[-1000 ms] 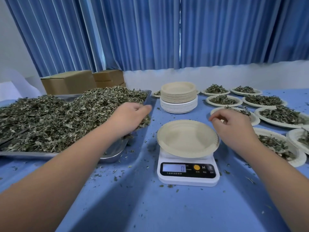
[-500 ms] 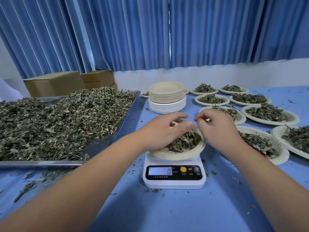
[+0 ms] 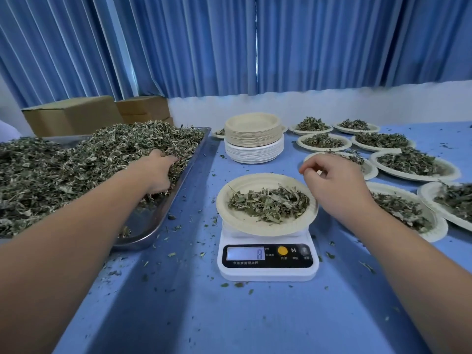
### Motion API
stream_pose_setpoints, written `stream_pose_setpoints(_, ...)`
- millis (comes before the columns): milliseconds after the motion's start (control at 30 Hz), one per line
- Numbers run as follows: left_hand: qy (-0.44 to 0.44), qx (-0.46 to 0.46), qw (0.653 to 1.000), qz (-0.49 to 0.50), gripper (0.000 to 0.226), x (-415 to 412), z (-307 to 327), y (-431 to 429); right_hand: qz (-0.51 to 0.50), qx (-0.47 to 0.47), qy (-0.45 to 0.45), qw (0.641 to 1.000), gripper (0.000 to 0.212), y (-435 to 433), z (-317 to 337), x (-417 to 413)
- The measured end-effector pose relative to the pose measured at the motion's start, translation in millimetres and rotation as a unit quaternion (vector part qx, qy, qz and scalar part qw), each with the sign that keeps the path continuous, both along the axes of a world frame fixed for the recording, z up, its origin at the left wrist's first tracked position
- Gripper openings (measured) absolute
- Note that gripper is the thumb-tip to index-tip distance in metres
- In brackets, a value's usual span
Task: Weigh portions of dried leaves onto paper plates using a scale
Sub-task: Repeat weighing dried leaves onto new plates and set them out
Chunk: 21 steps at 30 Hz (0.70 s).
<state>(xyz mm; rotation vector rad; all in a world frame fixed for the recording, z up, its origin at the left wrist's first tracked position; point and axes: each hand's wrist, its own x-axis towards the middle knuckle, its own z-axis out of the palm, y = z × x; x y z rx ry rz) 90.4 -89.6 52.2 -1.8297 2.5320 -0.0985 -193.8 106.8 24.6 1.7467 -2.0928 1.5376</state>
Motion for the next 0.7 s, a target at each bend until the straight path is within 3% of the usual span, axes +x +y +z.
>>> stream_pose_setpoints(100,-0.027,0.046,0.998,-0.015,0.09,6.8,-12.5,-15.3,-0.001,0.0,0.003,1.0,0.019,-0.8,-0.8,-0.9)
stream_pose_setpoints(267,-0.026,0.113,0.992,-0.043,0.059,4.1,-18.2,-24.2,-0.003,-0.003,-0.001,1.0,0.019,-1.8,-1.5,-3.3)
stream_pose_setpoints(433,-0.054,0.076,0.993,-0.067,0.049,9.8,-14.7,-19.5,-0.001,-0.003,-0.002,1.0,0.018,-1.3,-2.2,-4.0)
stream_pose_setpoints(700,-0.086,0.041,0.993,-0.077,0.054,17.6,-7.1,4.6,0.008,-0.004,0.005,1.0,0.017,1.9,-0.9,-2.1)
